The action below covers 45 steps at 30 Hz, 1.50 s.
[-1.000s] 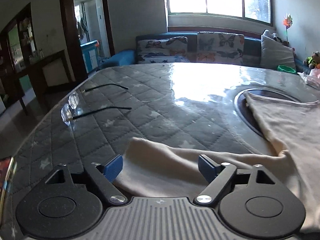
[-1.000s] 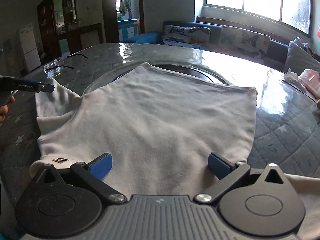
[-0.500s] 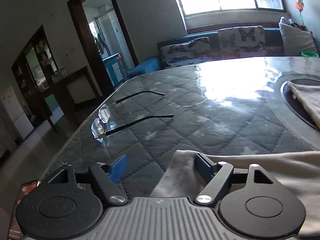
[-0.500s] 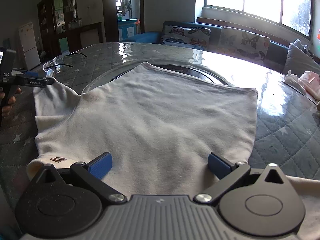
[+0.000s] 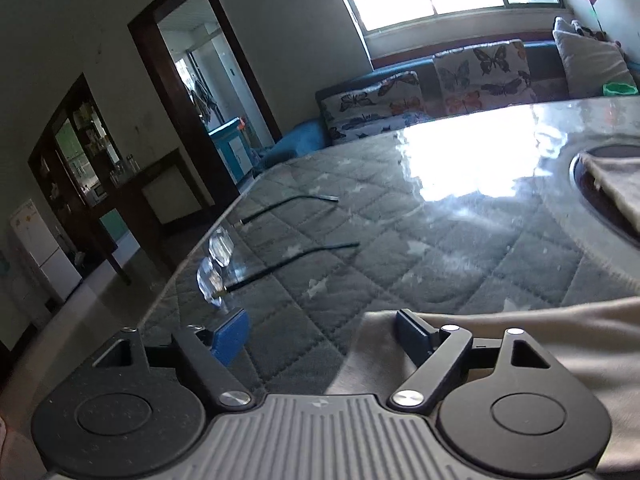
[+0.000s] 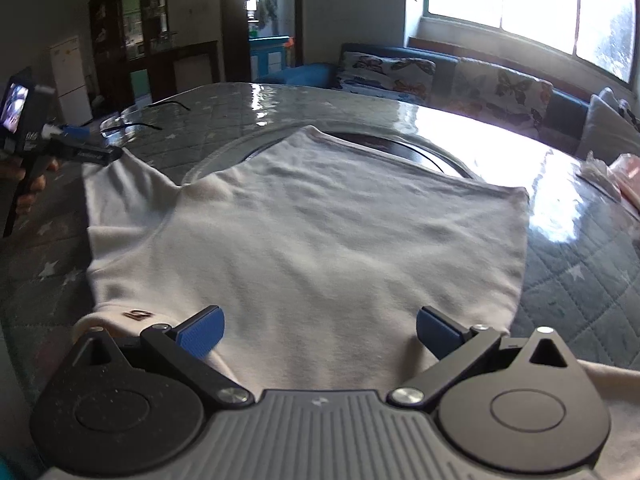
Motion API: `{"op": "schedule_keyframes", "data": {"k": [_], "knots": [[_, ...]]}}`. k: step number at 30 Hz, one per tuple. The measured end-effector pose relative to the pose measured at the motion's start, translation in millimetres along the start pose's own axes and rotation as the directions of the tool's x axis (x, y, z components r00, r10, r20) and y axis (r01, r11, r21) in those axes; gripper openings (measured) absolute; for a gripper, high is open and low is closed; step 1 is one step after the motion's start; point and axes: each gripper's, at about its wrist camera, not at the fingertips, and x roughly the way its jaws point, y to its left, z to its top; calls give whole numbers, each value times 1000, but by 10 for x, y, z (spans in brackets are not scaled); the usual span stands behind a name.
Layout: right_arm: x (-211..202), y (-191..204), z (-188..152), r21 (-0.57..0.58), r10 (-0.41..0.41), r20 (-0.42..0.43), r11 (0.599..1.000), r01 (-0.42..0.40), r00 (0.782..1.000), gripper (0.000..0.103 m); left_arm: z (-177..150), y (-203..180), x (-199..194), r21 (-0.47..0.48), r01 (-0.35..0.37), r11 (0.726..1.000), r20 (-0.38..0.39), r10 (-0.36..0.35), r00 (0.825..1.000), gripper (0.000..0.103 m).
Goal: Fold clothes
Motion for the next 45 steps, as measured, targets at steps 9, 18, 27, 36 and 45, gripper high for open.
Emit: {"op": "schedule_keyframes", "data": {"k": [9,18,27,36,45], "knots": [[-102,236,42,-93,12,48,996,-7,999,103,166,-328,-703,18,242,970,88,-242,966,85],[-59,312,-48,-119,35,12,992,-33,999,103,-116,-796,-1036,137,378,916,56,-388,920,85],[-265,175,-138,-46,39,29,998,-37,999,103,-307,-786,-947,184,324,928,38,-336,941,91],[-879,-616,-389,195,-174,48,967,162,984,103,-189,-781,-1015,189,338,922,54,-353,934,91],[-909,-1504,-564,373,-346,-39,865,335,937,103,102,-1224,-1415,261,502,825,126,-545,829,93]]}}
